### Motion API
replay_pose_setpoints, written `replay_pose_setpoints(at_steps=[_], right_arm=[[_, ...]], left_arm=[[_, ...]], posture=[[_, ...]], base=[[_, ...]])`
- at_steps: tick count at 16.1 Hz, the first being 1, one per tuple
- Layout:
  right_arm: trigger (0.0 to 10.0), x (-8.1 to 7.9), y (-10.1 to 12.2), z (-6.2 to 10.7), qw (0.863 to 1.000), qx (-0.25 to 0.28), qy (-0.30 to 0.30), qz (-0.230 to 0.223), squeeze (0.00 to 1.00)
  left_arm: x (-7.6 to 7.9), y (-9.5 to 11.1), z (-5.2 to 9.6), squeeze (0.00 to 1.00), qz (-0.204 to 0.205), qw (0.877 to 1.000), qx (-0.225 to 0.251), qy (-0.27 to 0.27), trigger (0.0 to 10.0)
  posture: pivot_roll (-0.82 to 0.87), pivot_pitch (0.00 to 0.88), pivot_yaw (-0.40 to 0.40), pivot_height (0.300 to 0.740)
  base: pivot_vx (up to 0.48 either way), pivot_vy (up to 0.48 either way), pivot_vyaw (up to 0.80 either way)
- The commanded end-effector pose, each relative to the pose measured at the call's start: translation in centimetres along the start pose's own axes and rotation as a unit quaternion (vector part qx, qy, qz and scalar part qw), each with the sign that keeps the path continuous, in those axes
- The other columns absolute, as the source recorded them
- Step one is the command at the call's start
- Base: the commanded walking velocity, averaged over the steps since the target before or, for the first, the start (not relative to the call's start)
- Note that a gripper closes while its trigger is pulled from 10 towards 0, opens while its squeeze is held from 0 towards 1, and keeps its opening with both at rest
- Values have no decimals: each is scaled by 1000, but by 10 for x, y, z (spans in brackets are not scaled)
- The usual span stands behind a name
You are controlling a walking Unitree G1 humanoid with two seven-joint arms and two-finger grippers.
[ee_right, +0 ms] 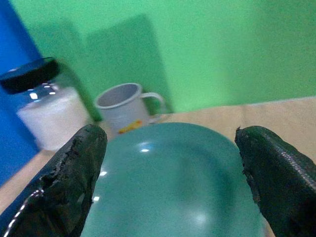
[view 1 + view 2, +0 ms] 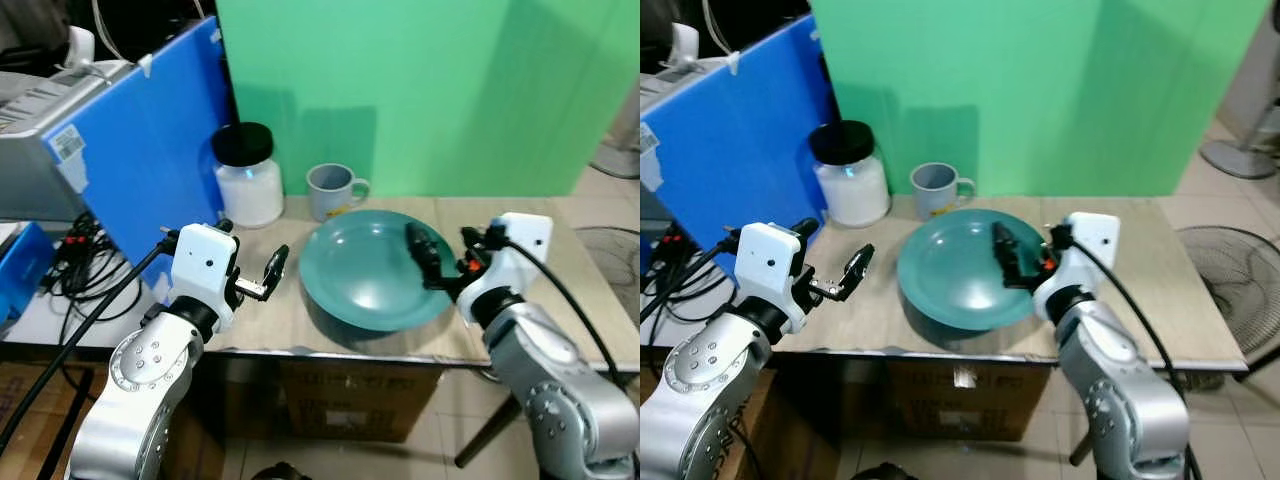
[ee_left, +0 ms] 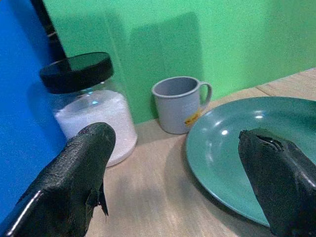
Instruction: Setting the table
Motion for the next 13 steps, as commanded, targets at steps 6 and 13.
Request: replay_pose_setpoints(at_steps=[6,13], right_arm=[[10000,-3,3,-11,1000,-19,18,4,1000],[10000,12,12,-40,999,-31,31,-27,1000]], left_arm=[[-13,5,-16,0,2,999,14,48,10000],[-37,-19,-28,0,37,998,-39,35,10000]], posture=[[67,0,54,740],[56,0,46,740]], base=[[0,-240,0],[0,0,0]])
Point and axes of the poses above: a point about 5 cm out from each wrist's last joint towards the gripper, its own z axis pointing back from the gripper into the wrist, its own y axis along the axis of the wrist's last joint, x = y × z, the point moved 3 cm from there along -z, pointing out of the wrist towards the gripper, and after that the axes turned 4 degrees about z, right-handed, at the moved point
